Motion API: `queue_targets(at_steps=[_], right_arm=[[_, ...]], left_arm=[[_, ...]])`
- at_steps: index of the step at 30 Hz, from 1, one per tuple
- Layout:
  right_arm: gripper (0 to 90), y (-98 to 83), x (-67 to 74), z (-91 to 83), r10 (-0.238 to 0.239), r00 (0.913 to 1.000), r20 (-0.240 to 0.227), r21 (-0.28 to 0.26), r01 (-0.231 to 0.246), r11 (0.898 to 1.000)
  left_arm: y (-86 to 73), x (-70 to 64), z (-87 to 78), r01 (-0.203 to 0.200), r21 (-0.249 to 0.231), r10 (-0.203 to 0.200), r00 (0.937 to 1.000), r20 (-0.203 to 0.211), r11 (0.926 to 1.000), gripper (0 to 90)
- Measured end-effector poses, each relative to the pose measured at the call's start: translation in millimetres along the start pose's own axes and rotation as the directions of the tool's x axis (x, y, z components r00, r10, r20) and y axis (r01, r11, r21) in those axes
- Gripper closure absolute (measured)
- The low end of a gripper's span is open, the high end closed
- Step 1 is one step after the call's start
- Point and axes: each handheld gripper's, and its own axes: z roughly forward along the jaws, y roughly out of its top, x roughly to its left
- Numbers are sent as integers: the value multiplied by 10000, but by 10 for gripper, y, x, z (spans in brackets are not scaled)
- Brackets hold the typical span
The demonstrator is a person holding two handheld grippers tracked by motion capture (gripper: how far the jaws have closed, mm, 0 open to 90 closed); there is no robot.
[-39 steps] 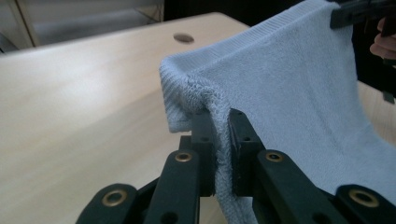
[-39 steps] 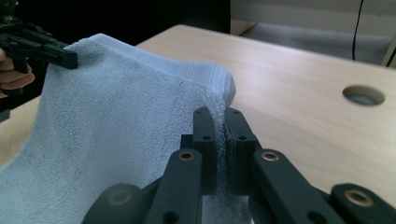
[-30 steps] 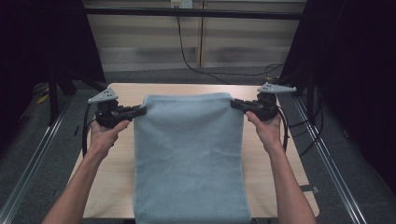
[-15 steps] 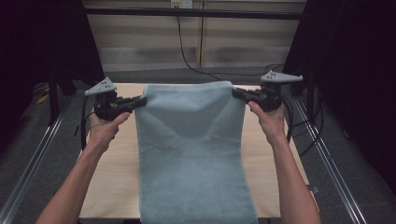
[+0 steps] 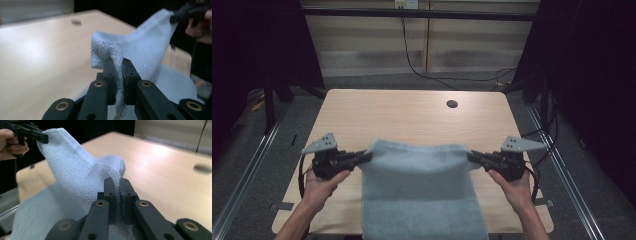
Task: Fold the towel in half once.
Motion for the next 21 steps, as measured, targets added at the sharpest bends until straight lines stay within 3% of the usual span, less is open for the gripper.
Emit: queue_targets(at_steps=[2,7,8,10,13,16,21], right_arm=[[864,-142,47,2,154,9999,-24,414,-153,9990],[864,-400,268,-63,69,9997,-240,778,-50,9970],[864,-439,321,-61,10,9997,-232,952,12,9955],[864,-547,382,-10,-31,9995,-328,1558,82,9878],[864,-770,392,113,185,9992,-366,2389,-92,9710],[864,-878,364,177,122,9998,-178,2970,-63,9548],[866,-951,286,267,459,9986,-256,3280,-350,9440]], left_arm=[[-139,-62,4,78,577,-106,9988,476,9983,834],[-465,-238,-43,154,1289,-254,9968,760,9915,833],[-524,-280,-29,24,1438,-139,9968,789,9896,833],[-654,-304,25,180,1780,-360,9945,986,9839,833],[-822,-274,122,186,2540,-407,9958,817,9670,833],[-918,-217,186,286,2894,-498,9965,664,9568,833],[-922,-151,267,246,2939,-396,9982,453,9555,829]])
